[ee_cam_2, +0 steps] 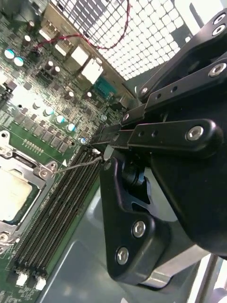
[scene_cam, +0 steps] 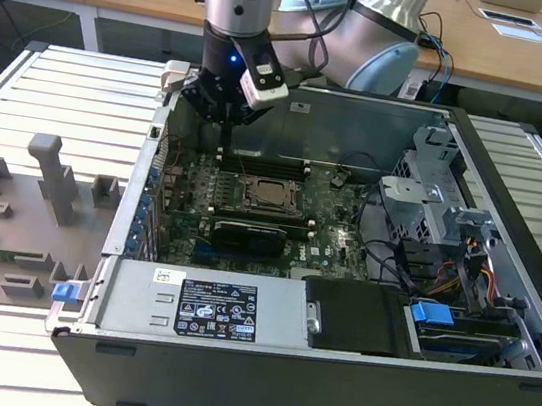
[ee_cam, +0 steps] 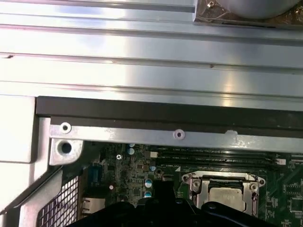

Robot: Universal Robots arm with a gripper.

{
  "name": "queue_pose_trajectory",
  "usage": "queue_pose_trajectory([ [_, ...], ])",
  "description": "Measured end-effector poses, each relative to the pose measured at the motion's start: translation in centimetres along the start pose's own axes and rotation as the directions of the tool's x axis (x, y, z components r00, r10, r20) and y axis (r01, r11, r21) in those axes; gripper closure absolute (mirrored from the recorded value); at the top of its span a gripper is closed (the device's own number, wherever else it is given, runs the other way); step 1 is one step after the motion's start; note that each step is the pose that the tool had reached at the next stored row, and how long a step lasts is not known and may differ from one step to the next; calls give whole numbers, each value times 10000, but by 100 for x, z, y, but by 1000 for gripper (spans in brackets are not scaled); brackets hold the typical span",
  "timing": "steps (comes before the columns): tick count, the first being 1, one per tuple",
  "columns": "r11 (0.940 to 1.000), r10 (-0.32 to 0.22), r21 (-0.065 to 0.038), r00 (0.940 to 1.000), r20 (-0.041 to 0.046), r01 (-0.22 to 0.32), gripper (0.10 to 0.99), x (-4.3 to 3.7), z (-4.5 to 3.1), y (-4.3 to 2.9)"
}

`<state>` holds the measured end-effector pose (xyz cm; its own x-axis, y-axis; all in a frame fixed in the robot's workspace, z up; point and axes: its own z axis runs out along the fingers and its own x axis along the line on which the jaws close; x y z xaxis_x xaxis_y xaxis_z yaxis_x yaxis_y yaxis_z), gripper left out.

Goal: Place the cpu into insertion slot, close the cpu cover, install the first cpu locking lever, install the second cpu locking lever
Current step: 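Install the first cpu locking lever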

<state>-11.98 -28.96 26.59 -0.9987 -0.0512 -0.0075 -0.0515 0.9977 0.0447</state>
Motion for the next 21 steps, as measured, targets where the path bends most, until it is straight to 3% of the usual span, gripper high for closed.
queue_pose_trajectory([
  [5,10000,-1,0,10000,-9,1,980,-127,9,5],
  [21,10000,0,-2,10000,-30,0,980,-424,15,-9],
])
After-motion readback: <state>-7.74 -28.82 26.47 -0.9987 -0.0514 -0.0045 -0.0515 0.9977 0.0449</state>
